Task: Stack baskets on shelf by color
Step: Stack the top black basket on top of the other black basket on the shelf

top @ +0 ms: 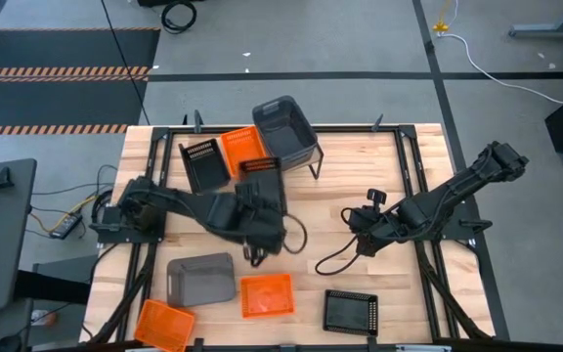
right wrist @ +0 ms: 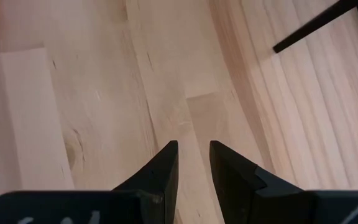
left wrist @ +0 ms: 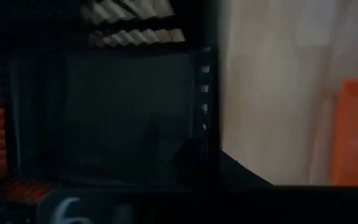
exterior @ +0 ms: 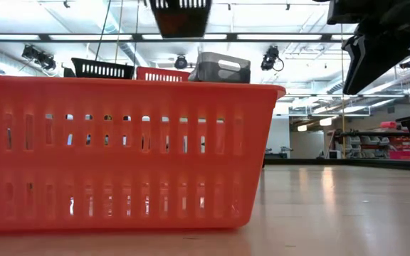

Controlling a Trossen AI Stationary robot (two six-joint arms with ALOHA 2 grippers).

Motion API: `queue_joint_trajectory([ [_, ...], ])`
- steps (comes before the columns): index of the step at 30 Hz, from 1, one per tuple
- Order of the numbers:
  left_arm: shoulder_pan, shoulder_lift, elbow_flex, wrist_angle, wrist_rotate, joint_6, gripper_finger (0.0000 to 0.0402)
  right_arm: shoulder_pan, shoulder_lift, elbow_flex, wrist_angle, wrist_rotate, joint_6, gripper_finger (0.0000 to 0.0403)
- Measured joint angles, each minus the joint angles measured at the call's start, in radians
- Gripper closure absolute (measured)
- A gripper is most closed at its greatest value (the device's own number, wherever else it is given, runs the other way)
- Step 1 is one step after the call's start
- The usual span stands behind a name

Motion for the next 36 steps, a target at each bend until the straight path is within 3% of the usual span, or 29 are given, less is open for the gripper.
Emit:
queue_joint_trajectory([
  [12,0.203,-0.264,-0.307,-0.010,-0.019,-0.064,0.0397,0.005,0.000,0.000,0.005,-0.001,0.000,0.0304],
  [21,0.225,-0.487,-0.565,-0.004,0.006,-0.127,0.0397,0.005,0.000,0.000,0.011,-0.001,-0.001,0.0304],
  [36,0.256,-0.504,-0.694,0.019,0.100,-0.090,0.0394,0.005,0.000,0.000,0.019,-0.001,-0.007,0.0304],
])
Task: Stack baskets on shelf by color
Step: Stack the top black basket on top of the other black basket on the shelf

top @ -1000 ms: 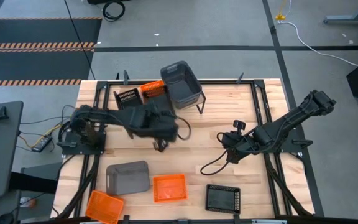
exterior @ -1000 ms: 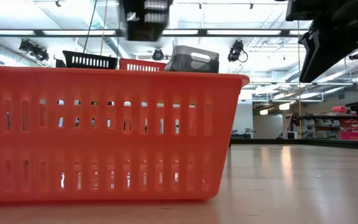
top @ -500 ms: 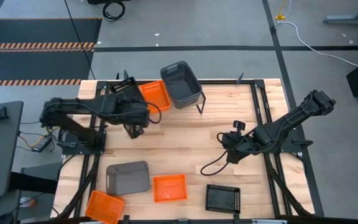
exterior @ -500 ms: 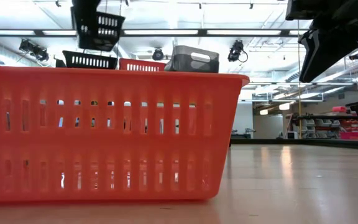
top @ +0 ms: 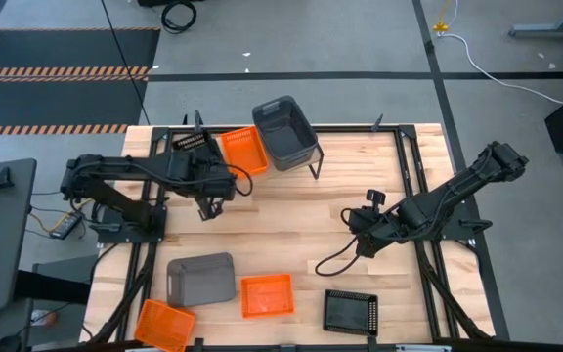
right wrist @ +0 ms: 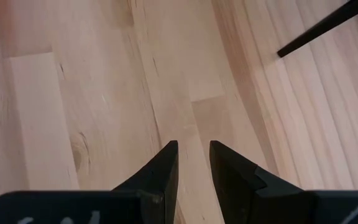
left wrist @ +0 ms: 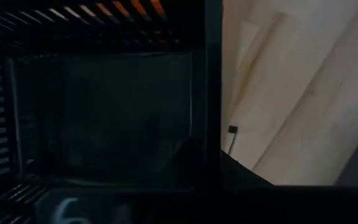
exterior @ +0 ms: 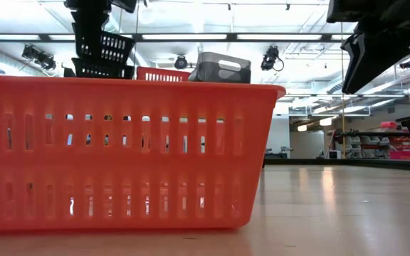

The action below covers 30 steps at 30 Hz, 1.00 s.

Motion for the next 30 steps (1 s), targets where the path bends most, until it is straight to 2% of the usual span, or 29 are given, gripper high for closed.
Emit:
queue_joint_trajectory([
  [10,-0.001,0.000,-0.021,0.042,-0.003,0.019,0.0366,0.000,0.000,0.000,0.000,0.000,-0.002,0.0304],
  [20,0.002,0.000,-0.021,0.037,-0.067,0.042,0.0327,0.000,0.000,0.000,0.000,0.000,-0.002,0.0304],
  [30,0.003,0.000,-0.021,0.036,-0.072,0.045,0.0319,0.000,0.000,0.000,0.008,0.000,-0.002,0.0304],
])
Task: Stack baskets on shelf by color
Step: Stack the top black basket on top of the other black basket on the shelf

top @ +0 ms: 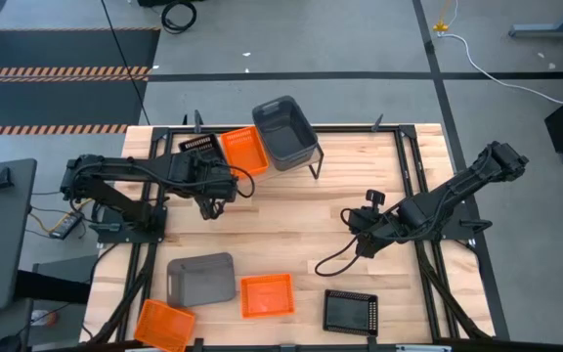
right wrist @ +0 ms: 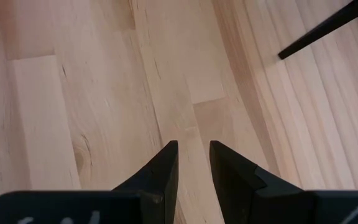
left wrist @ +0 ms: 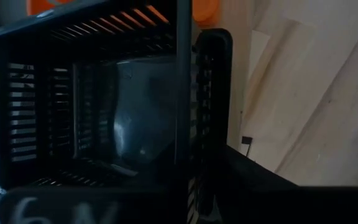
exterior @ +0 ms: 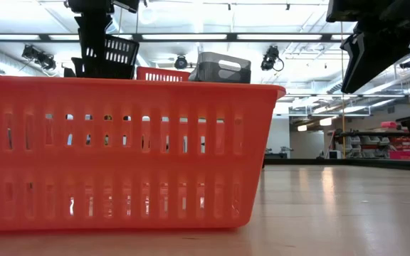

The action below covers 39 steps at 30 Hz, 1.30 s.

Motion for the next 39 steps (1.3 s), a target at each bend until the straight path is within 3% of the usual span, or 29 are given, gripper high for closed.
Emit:
queue_joint_trajectory([
  [7,0.000,0.000,0.000,-0.007,-0.029,0.000,0.0309,0.000,0.000,0.000,0.000,0.000,0.000,0.0304],
  [16,-0.002,0.000,0.000,-0.008,-0.021,-0.018,0.0327,0.000,0.000,0.000,0.011,0.000,-0.009,0.0304],
  [32,-0.003,0.000,0.000,-0.010,-0.015,-0.026,0.0218,0.000,0.000,0.000,0.018,0.000,-0.016,0.0304],
  [39,-0.003,-0.002,0.001,-0.015,-0.007,-0.026,0.0198,0.000,0.000,0.000,0.018,0.000,-0.019,0.0304],
])
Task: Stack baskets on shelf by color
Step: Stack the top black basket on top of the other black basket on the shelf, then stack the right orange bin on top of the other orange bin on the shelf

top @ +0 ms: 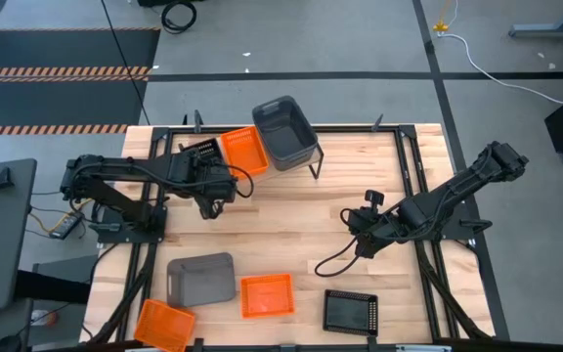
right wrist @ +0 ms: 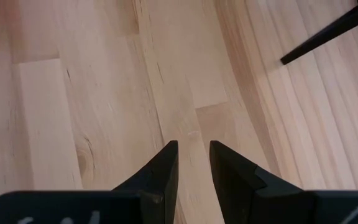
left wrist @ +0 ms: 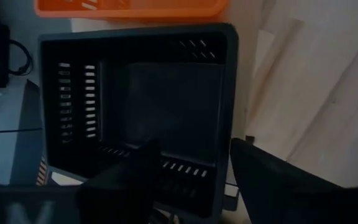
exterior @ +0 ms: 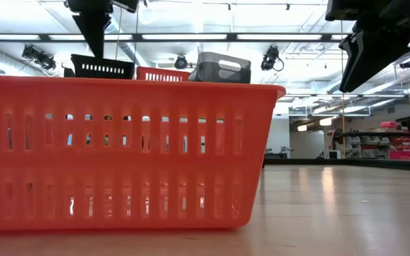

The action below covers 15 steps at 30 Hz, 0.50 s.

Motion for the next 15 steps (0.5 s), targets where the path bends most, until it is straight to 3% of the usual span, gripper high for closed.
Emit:
queue_joint_trajectory([
  [8,0.000,0.000,0.008,-0.008,0.138,0.000,0.0215,0.000,0.000,0.000,0.000,0.000,0.000,0.0304],
  [15,-0.012,-0.001,0.144,0.021,0.203,-0.069,0.0232,0.000,0.000,0.000,0.009,0.000,0.000,0.0304],
])
